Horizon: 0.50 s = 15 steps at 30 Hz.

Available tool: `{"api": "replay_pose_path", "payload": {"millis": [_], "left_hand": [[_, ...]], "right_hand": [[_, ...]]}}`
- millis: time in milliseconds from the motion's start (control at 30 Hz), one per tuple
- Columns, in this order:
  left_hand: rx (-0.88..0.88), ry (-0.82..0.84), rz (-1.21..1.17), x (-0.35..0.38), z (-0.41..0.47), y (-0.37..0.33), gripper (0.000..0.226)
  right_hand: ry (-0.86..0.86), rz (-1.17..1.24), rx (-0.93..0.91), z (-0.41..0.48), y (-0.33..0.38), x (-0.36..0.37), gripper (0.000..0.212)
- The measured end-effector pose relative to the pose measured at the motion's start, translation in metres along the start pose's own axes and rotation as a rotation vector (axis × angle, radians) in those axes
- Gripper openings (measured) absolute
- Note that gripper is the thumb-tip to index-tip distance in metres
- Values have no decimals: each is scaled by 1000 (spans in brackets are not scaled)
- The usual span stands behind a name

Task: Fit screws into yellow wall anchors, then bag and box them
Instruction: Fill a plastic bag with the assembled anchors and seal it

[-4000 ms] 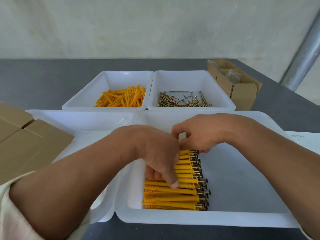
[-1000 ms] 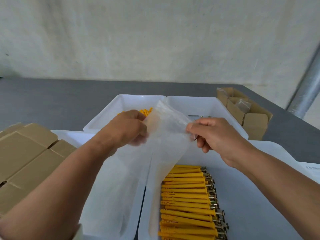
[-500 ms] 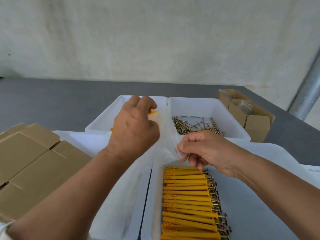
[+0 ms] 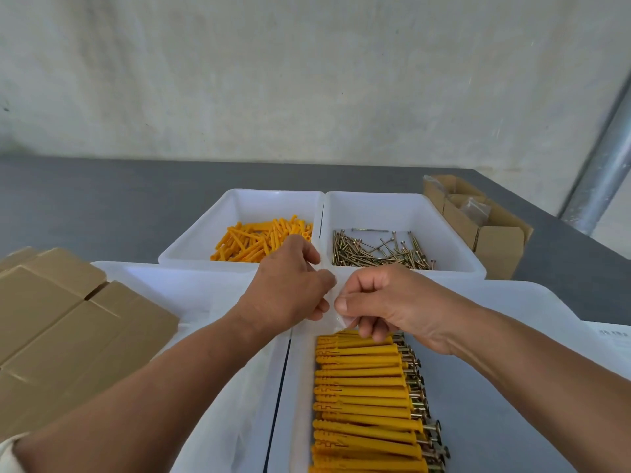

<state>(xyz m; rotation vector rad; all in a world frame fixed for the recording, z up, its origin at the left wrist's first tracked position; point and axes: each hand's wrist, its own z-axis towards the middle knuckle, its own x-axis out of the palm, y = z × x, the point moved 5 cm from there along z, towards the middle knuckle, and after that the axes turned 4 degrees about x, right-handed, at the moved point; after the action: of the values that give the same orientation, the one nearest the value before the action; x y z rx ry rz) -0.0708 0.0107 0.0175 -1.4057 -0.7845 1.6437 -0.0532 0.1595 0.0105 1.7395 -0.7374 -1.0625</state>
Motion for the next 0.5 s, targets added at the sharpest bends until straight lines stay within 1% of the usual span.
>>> {"api": "replay_pose_path", "payload": {"millis": [133, 233, 267, 367, 500], "left_hand": [[0, 23, -52, 0, 0, 0, 17], [13, 56, -72, 2, -2, -2, 17], [19, 66, -74, 3, -2, -3, 17], [27, 75, -85, 4, -3, -5, 17], [31, 55, -96, 2, -4, -5, 17]], "right_hand": [[-23, 37, 35, 1, 0, -2, 17], [-100, 16, 44, 2, -2, -6, 8], [-133, 1, 36, 2, -3, -8, 8], [-196, -67, -46, 2, 0, -9, 18], [-186, -193, -146, 0, 8, -5, 23]]}}
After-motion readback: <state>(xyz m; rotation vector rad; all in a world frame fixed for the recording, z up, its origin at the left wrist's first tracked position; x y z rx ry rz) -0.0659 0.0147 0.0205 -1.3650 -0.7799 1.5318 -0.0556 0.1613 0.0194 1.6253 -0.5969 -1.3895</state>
